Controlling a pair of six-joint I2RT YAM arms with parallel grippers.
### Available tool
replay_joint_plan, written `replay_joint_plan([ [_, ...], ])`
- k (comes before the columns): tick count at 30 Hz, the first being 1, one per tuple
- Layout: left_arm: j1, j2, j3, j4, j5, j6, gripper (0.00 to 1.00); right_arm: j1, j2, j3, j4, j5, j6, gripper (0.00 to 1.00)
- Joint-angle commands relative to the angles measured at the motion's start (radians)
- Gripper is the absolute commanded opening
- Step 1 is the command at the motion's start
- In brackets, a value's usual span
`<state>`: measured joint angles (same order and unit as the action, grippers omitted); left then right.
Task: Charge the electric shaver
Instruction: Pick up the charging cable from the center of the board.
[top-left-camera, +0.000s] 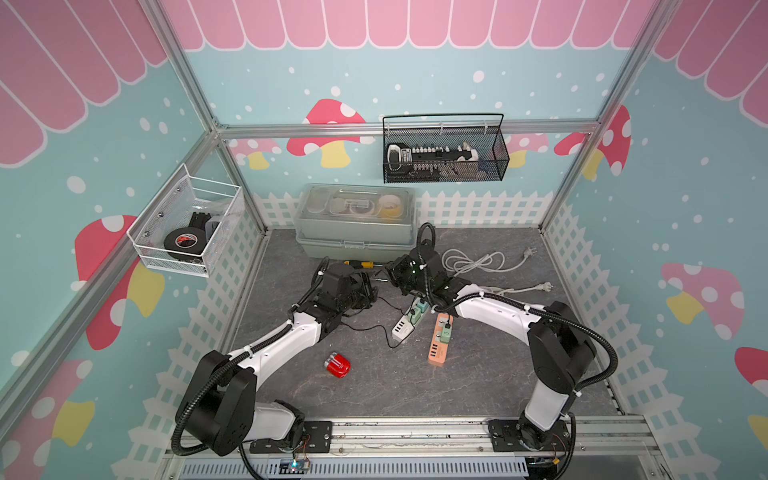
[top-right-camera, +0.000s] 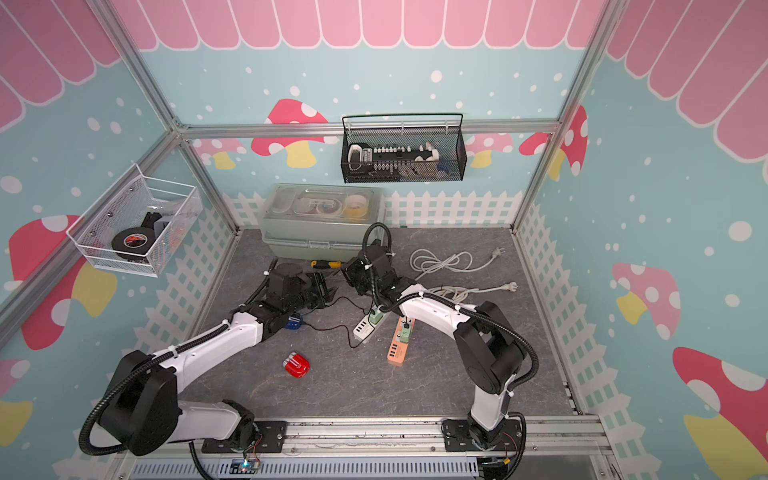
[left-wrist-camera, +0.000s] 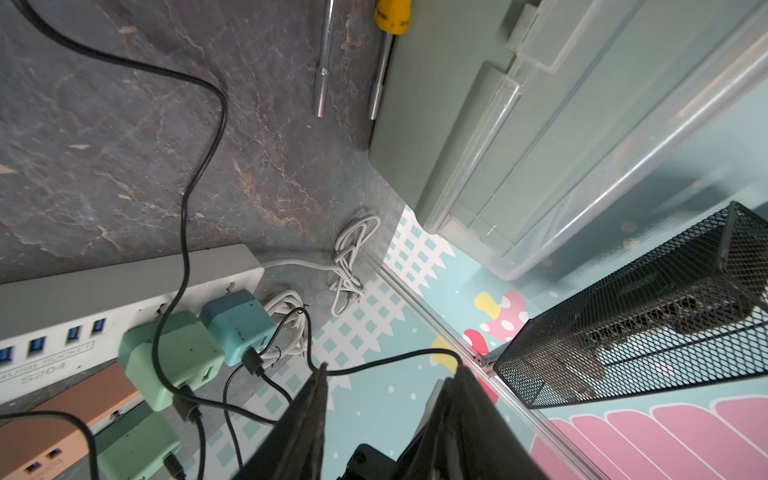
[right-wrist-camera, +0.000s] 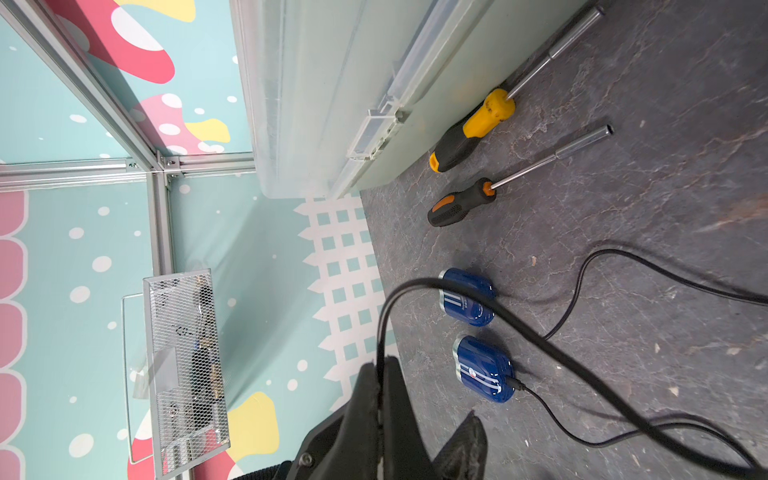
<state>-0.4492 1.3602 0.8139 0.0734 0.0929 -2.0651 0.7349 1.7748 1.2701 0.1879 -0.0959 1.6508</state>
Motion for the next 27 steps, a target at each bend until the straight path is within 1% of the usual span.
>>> replay_joint_plan([
  [1, 0.011, -0.035, 0.015, -0.003, -0.029, -0.403, 0.45, 0.004, -0.018, -0.018, 0.027, 0.007, 0.007, 0.00],
  [2, 0.016, -0.035, 0.012, 0.005, -0.022, -0.400, 0.45, 0.004, -0.018, -0.018, 0.027, 0.007, 0.007, 0.00],
  [5, 0.017, -0.026, 0.011, 0.017, -0.008, -0.398, 0.37, 0.004, -0.014, -0.016, 0.029, 0.007, 0.009, 0.00],
  [7, 0.017, -0.022, 0.010, 0.023, -0.005, -0.398, 0.35, 0.005, -0.011, -0.010, 0.027, 0.004, 0.007, 0.00],
  [9, 0.017, -0.018, 0.007, 0.035, -0.005, -0.400, 0.30, 0.005, -0.010, -0.008, 0.026, 0.003, 0.007, 0.00],
  [19, 0.017, 0.000, 0.030, 0.039, 0.009, -0.388, 0.28, 0.006, -0.008, -0.009, 0.021, 0.000, 0.004, 0.00],
  [22, 0.017, 0.004, 0.031, 0.047, 0.012, -0.388, 0.27, 0.006, -0.003, -0.005, 0.022, -0.005, 0.005, 0.00],
  [24, 0.017, 0.004, 0.028, 0.049, 0.007, -0.388, 0.23, 0.007, -0.003, -0.006, 0.021, -0.007, 0.003, 0.00],
  [27, 0.017, 0.007, 0.032, 0.049, 0.012, -0.384, 0.23, 0.008, -0.002, -0.006, 0.020, -0.011, 0.003, 0.00],
])
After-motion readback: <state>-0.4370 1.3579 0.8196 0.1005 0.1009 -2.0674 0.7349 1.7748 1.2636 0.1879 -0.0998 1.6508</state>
